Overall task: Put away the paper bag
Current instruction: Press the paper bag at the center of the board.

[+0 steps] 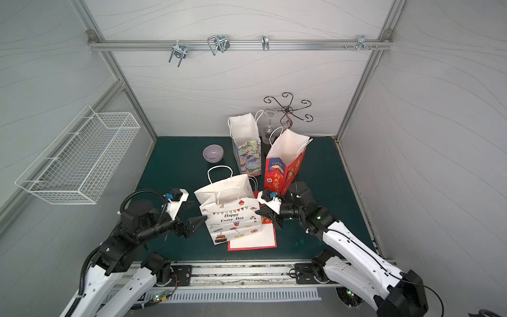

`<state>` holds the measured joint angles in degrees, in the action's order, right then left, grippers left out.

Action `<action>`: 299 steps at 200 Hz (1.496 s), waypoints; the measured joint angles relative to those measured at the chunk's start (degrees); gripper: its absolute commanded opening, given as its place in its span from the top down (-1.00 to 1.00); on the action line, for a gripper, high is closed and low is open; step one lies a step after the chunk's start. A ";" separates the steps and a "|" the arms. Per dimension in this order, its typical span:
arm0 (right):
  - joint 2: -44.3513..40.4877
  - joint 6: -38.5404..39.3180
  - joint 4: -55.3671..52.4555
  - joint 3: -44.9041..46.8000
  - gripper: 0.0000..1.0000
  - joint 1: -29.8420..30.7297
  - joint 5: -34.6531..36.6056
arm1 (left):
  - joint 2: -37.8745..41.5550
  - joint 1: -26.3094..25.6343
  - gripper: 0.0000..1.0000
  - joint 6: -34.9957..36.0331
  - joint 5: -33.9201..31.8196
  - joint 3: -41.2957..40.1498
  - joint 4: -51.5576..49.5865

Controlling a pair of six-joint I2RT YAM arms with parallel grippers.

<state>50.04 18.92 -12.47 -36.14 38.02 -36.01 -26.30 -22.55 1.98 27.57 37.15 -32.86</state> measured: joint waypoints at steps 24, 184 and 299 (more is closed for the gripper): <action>0.04 0.09 -0.07 -0.13 0.99 0.00 -0.02 | -2.32 0.00 -0.56 0.44 3.85 -0.94 3.43; 1.57 -3.21 0.17 -4.11 -0.16 -1.60 -6.43 | -13.16 0.00 0.55 2.58 18.51 -5.07 19.17; -9.31 -7.56 -6.14 -2.56 -0.69 -5.84 0.59 | -13.07 0.00 0.60 2.75 17.22 -5.49 20.44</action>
<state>40.73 11.35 -18.61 -38.70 32.18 -35.42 -39.38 -22.55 4.73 44.80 31.66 -12.43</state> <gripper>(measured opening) 0.836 0.202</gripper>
